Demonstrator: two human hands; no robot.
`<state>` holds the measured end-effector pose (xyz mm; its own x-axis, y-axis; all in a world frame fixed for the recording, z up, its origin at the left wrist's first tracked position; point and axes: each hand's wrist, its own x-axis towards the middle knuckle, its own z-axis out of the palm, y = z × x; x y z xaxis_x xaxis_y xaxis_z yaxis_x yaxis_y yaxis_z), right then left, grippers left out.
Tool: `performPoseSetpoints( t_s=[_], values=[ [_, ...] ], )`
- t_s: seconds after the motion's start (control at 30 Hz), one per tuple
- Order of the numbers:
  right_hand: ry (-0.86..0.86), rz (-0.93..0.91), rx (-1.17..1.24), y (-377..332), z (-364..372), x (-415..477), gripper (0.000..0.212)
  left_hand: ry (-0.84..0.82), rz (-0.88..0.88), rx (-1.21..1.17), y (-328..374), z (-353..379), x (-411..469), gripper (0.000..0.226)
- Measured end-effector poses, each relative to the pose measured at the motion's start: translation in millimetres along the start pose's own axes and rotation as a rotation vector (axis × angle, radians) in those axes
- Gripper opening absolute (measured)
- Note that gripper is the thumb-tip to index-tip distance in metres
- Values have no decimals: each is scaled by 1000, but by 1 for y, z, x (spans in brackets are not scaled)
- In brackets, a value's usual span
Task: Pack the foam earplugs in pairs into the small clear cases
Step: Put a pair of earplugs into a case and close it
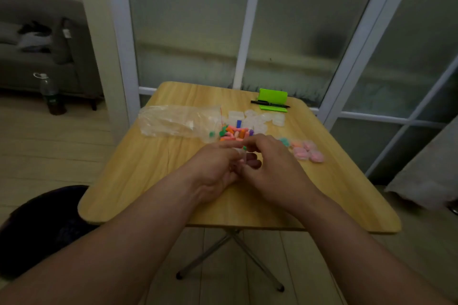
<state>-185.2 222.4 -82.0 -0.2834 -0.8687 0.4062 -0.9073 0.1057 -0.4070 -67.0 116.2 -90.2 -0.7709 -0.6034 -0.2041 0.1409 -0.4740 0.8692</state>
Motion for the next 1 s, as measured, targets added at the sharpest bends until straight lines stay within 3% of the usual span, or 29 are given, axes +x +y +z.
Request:
performPoseSetpoints(
  t_s=[0.2,0.4,0.5,0.73,1.0],
  values=[
    [45,20,-138,8,-7,-4,33,18,31,13,-9,23,3,37],
    [25,77,-119,35,-18,-6,32,14,-18,29,-17,47,11,32],
    [85,165,-142,58,-24,0,29,101,24,74,-12,56,14,17],
    [86,302,-295,89,-22,20,11,261,158,85,-2,47,22,25],
    [132,313,-133,97,-19,24,8,269,172,85,2,38,26,25]
  ],
)
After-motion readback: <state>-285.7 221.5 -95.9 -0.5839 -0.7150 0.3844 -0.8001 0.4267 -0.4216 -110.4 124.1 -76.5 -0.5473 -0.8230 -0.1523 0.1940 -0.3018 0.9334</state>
